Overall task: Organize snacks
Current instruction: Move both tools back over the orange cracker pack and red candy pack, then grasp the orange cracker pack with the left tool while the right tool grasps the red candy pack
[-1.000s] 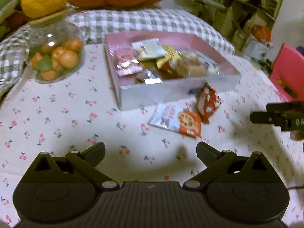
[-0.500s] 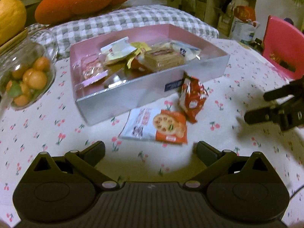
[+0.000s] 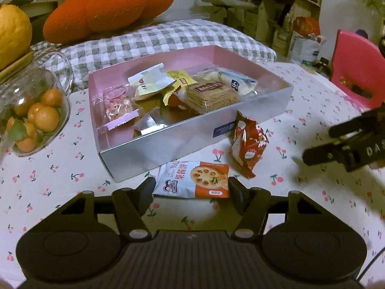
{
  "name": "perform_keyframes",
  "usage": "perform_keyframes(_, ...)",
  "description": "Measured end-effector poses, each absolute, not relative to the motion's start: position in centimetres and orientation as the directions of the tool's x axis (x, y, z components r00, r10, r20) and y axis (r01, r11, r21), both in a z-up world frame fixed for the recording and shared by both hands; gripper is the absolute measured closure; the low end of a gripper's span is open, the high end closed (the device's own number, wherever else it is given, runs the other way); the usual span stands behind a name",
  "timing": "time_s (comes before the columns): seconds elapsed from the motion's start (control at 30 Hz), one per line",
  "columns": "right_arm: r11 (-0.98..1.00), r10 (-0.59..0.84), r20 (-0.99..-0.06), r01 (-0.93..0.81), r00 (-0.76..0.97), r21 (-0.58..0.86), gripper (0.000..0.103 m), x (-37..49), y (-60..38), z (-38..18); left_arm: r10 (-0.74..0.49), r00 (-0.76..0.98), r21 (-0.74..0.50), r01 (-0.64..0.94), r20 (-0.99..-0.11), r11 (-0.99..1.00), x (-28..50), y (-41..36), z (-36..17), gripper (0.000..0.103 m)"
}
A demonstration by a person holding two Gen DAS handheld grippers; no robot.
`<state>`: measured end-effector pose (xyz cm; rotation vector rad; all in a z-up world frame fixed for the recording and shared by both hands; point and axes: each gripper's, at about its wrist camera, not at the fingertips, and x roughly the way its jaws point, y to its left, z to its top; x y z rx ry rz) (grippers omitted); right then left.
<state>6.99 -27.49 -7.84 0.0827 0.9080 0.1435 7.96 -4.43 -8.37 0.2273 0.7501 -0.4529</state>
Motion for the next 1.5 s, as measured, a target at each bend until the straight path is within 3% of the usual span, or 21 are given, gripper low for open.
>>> perform_keyframes(0.6, 0.974, 0.22, -0.751, -0.181, 0.622, 0.136, 0.006, 8.6, -21.1, -7.5, -0.274, 0.636, 0.061, 0.452, -0.722, 0.89, 6.4, 0.1, -7.9, 0.043)
perform_keyframes(1.13, 0.983, 0.177, -0.718, -0.154, 0.673, 0.098, 0.008, 11.2, -18.2, -7.9, -0.273, 0.626, 0.047, 0.446, -0.731, 0.894, 6.3, 0.9, -7.8, 0.043)
perform_keyframes(1.33, 0.984, 0.17, -0.713, -0.153, 0.68, 0.089, 0.021, 11.3, -18.4, -7.9, -0.271, 0.624, 0.045, 0.442, -0.733, 0.896, 6.4, 0.9, -7.8, 0.043)
perform_keyframes(1.43, 0.986, 0.161, -0.712, -0.143, 0.684, 0.086, 0.033, 11.2, -18.6, -7.8, -0.269, 0.624, 0.045, 0.44, -0.734, 0.897, 6.4, 0.9, -7.9, 0.043)
perform_keyframes(1.5, 0.985, 0.171, -0.712, -0.143, 0.681, 0.1, 0.049, 11.1, -19.0, -7.6, -0.268, 0.625, 0.044, 0.437, -0.733, 0.898, 6.4, 0.8, -7.9, 0.043)
